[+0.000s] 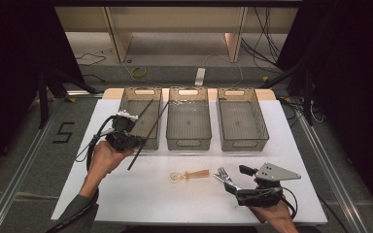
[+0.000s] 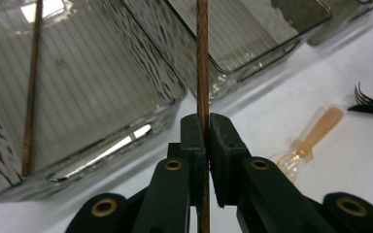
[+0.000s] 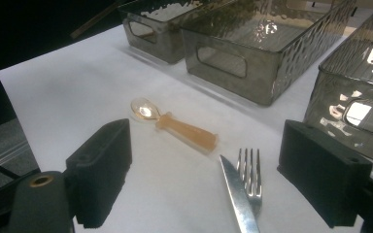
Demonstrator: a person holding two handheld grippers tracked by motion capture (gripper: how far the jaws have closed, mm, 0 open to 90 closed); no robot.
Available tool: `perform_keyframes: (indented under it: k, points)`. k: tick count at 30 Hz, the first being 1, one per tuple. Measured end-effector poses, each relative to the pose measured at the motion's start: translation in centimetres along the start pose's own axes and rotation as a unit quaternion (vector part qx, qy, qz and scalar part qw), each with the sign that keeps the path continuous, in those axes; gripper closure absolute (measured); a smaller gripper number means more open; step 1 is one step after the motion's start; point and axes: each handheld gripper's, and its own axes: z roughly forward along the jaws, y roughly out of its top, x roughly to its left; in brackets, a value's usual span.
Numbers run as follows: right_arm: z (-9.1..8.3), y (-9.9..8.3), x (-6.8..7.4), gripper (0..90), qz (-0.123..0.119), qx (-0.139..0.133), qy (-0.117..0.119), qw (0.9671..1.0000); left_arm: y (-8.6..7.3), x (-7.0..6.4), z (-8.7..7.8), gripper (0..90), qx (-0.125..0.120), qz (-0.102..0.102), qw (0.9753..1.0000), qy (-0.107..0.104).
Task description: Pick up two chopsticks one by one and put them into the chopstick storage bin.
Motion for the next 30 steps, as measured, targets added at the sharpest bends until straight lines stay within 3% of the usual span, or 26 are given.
perform_keyframes:
  k: [14, 30]
  points:
    - [-0.1, 0.0, -0.1, 20.0, 0.003, -0.002, 0.001, 1.0000, 3.5, 3.6, -0.4, 84.8, -0.040, -0.026, 0.9985, 0.027]
    - [-0.2, 0.0, -0.1, 20.0, 0.003, -0.003, 0.004, 1.0000, 5.9, 6.8, 1.1, 84.7, -0.040, -0.041, 0.9965, 0.060]
